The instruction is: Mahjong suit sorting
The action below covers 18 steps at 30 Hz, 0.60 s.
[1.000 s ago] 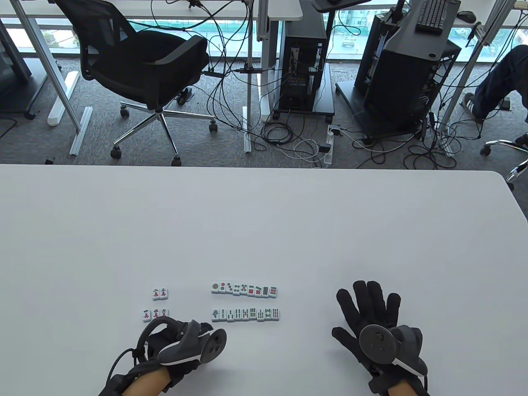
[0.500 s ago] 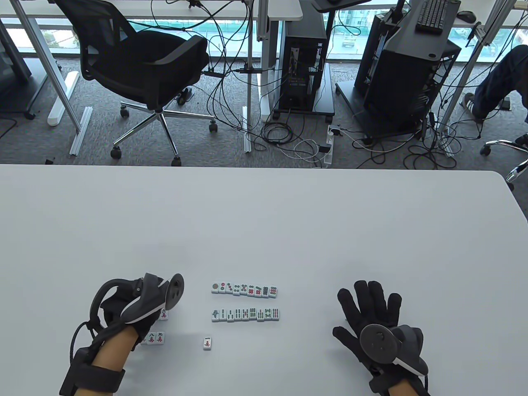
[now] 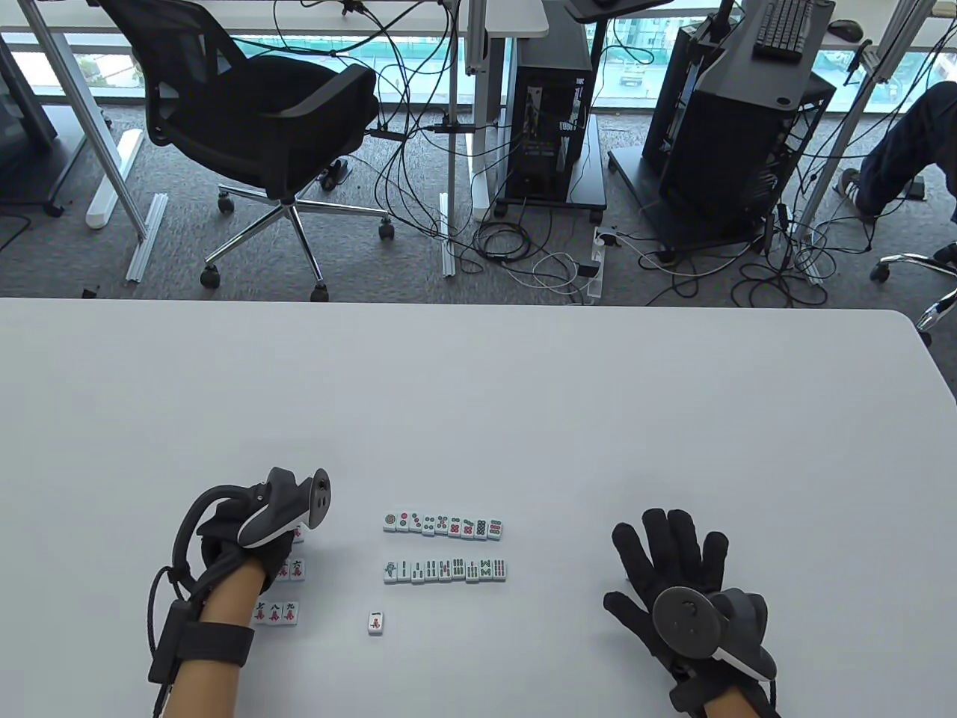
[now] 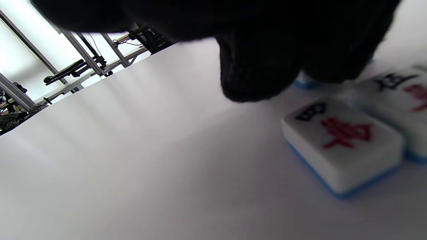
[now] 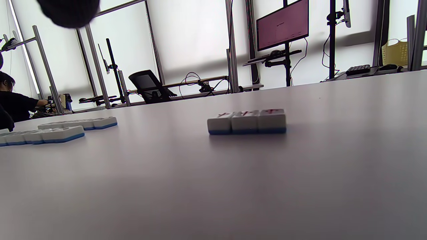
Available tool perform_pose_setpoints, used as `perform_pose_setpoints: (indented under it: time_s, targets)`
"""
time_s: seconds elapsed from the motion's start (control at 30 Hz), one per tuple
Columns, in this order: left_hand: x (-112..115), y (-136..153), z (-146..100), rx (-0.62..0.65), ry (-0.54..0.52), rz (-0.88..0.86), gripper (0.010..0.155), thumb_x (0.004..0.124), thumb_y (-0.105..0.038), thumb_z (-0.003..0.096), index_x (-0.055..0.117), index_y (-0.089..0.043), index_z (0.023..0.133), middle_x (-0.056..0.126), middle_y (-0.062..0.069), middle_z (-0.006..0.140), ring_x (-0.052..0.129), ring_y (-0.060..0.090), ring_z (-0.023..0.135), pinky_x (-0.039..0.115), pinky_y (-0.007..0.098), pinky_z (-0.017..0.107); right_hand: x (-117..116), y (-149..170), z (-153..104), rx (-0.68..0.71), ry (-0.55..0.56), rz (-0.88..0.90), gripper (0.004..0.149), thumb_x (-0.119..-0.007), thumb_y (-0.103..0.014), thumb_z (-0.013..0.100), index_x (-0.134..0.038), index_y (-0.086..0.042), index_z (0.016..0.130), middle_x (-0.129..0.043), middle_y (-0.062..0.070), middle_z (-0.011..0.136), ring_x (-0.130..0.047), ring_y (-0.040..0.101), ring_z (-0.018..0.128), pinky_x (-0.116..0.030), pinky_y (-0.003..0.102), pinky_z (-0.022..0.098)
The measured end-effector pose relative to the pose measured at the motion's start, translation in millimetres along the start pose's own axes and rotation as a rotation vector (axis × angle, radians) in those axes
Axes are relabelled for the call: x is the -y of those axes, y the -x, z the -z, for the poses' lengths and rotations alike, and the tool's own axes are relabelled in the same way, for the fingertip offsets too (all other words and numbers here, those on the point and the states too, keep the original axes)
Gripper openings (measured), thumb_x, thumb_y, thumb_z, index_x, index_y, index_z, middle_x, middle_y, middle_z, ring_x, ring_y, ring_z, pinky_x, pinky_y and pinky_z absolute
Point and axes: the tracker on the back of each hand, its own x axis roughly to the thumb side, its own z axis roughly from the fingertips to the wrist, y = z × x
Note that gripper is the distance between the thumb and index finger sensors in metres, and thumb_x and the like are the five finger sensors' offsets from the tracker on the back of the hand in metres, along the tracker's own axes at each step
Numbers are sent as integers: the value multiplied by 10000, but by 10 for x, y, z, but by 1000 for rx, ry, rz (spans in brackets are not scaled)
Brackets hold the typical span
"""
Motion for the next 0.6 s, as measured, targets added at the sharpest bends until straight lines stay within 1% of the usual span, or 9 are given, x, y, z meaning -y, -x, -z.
perform_pose_setpoints:
  time_s: [0.07, 0.2, 0.27, 0.37, 0.43, 0.5, 0.6]
  targets:
    - [37, -18, 10, -2, -32, -21, 586, 891, -498, 284, 844, -235, 806, 1011, -165, 403, 936, 44, 105, 872, 341, 236, 2, -1, 0, 1, -1, 0, 773, -573, -620, 513, -153, -355, 1105, -48, 88, 1179, 22, 386, 1043, -66, 698, 708]
    - [44, 5, -14, -8, -50, -23, 578, 894, -502, 282, 861, -234, 793, 1011, -165, 394, 932, 44, 103, 872, 340, 235, 6, -2, 0, 4, 5, 7, 772, -574, -619, 512, -152, -357, 1104, -46, 87, 1178, 24, 385, 1042, -64, 698, 708]
    - [18, 33, -53, -23, -78, -11, 582, 895, -502, 279, 861, -233, 795, 1012, -164, 388, 932, 43, 88, 871, 340, 233, 7, -4, -1, 6, 6, 8, 773, -574, -618, 512, -150, -357, 1104, -45, 85, 1178, 25, 384, 1042, -62, 698, 708]
    - [-97, 49, -183, -19, -155, -41, 599, 894, -503, 277, 854, -212, 799, 1014, -163, 376, 930, 41, 79, 871, 339, 224, 7, -3, 0, 8, 9, 14, 772, -574, -618, 513, -151, -359, 1104, -45, 86, 1178, 28, 383, 1043, -60, 697, 709]
    - [-196, 5, -303, 10, -197, -74, 605, 891, -506, 280, 850, -203, 802, 1013, -164, 375, 929, 41, 79, 871, 338, 223, 6, -3, 0, 8, 9, 14, 772, -574, -619, 513, -151, -359, 1104, -44, 85, 1179, 28, 382, 1043, -60, 697, 709]
    - [-302, -93, -453, 66, -237, -117, 606, 888, -509, 283, 849, -201, 803, 1012, -165, 374, 929, 40, 77, 871, 338, 220, 5, -5, -1, 8, 8, 12, 772, -574, -619, 512, -152, -358, 1104, -45, 85, 1178, 28, 384, 1043, -60, 697, 709]
    - [-418, -338, -697, 192, -273, -176, 609, 887, -513, 284, 850, -195, 802, 1011, -165, 368, 926, 39, 72, 870, 338, 215, 4, -11, -3, 11, 6, 7, 772, -574, -619, 512, -153, -357, 1104, -45, 86, 1178, 26, 383, 1042, -61, 698, 708]
